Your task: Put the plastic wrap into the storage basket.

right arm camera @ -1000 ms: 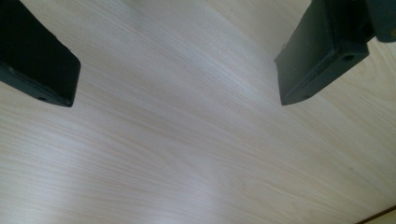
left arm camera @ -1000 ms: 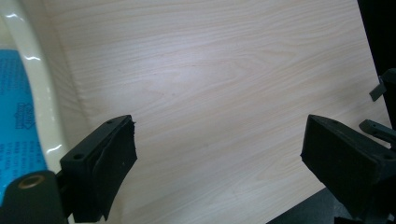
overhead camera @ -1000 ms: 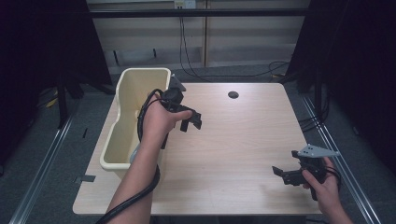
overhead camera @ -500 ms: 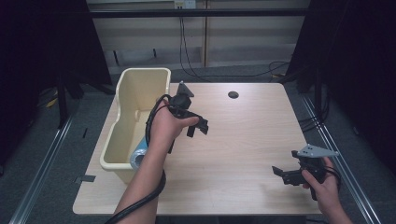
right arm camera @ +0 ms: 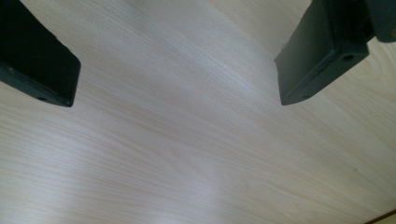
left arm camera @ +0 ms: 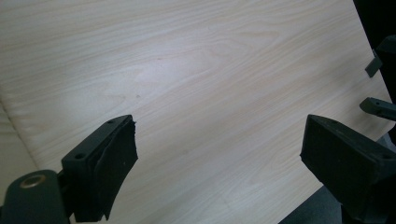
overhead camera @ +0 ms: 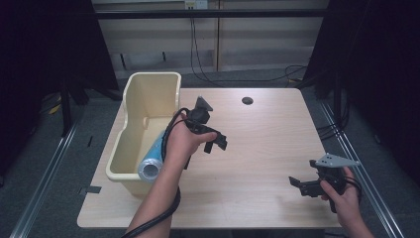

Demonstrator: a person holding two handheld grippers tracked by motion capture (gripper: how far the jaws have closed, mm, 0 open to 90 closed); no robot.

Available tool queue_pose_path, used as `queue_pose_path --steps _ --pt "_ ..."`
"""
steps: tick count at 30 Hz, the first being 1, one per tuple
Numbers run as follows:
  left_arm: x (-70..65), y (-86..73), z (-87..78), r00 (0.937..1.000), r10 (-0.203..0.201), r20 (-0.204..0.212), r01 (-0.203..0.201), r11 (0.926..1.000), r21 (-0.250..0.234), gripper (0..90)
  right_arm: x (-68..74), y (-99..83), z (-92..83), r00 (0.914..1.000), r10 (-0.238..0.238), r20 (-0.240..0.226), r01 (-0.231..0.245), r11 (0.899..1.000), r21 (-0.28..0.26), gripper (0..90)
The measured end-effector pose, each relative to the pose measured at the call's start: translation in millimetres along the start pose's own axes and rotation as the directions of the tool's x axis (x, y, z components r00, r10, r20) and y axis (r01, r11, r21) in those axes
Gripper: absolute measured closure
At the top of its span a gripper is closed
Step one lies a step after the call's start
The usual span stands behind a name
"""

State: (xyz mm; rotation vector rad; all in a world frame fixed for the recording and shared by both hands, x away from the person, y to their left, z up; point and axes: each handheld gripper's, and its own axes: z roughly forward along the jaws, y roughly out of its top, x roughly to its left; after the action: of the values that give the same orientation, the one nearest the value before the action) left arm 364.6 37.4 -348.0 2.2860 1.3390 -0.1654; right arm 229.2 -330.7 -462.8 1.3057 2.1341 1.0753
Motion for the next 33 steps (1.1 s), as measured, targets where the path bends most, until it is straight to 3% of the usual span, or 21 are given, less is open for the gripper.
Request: queue_pose_path --steps 17,33 --pt "-12.8 -8.5 28.8 0.9983 0.05 0.029 -0.05 0.9987 0.0 10.4 0.2 -0.5 0.4 1.0 -0.007 0.004 0.007 1.0 -0.001 0.0" --pt "-13.0 -20.6 49.1 0.9937 0.094 0.061 -0.095 0.9955 0.008 10.4 1.2 -1.2 2.8 0.9997 -0.026 0.003 0.026 1.0 0.003 0.0"
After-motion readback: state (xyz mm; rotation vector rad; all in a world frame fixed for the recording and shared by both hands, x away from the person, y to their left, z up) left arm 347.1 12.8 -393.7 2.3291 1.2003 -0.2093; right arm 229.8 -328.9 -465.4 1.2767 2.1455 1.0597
